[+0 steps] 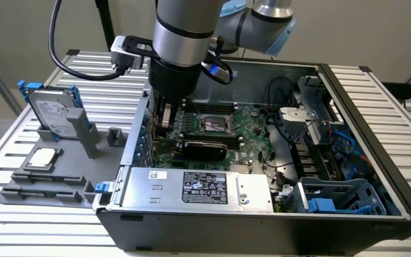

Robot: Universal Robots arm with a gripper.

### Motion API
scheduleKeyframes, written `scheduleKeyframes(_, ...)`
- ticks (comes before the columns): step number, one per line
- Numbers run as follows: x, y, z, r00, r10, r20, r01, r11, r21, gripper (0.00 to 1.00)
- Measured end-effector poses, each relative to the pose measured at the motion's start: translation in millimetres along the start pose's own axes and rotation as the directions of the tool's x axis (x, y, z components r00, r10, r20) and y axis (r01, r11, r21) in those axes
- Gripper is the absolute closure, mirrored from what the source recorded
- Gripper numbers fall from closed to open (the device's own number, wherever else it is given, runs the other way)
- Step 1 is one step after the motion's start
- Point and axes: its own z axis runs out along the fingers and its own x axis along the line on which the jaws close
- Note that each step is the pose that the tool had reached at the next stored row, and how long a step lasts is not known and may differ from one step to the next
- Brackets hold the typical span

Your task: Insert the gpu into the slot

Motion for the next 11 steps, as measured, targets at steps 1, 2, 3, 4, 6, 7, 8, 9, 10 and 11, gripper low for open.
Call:
scheduleKeyframes(1, 0.0, 0.4, 0.2, 1.0, 0.0, -0.0019, 0.0, 1.0, -0.0011, 0.89)
scheduleKeyframes(2, 0.0, 0.7, 0.2, 1.0, 0.001, -0.0033, -0.001, 1.0, -0.002, 0.89)
scheduleKeyframes(3, -0.1, 1.0, 0.4, 1.0, 0.001, -0.0041, -0.001, 1.0, -0.0023, 0.89)
scheduleKeyframes(4, -0.1, 1.3, 0.6, 1.0, 0.002, -0.0043, -0.002, 1.0, -0.0024, 0.89)
scheduleKeyframes(6, -0.2, 2.0, 1.1, 1.0, 0.003, -0.0043, -0.003, 1.0, -0.0044, 0.89)
scheduleKeyframes(7, -0.3, 2.4, 1.3, 1.0, 0.003, -0.0042, -0.003, 1.0, -0.0058, 0.89)
scheduleKeyframes(8, -0.3, 2.7, 1.6, 1.0, 0.004, -0.0042, -0.004, 1.0, -0.0071, 0.89)
scheduleKeyframes(9, -0.4, 3.0, 1.7, 1.0, 0.005, -0.0041, -0.005, 1.0, -0.0087, 0.89)
scheduleKeyframes(10, -0.5, 3.2, 1.8, 1.0, 0.005, -0.004, -0.005, 0.9999, -0.0107, 0.89)
scheduleKeyframes(11, -0.6, 3.4, 2.0, 1.0, 0.006, -0.0038, -0.006, 0.9999, -0.0124, 0.89)
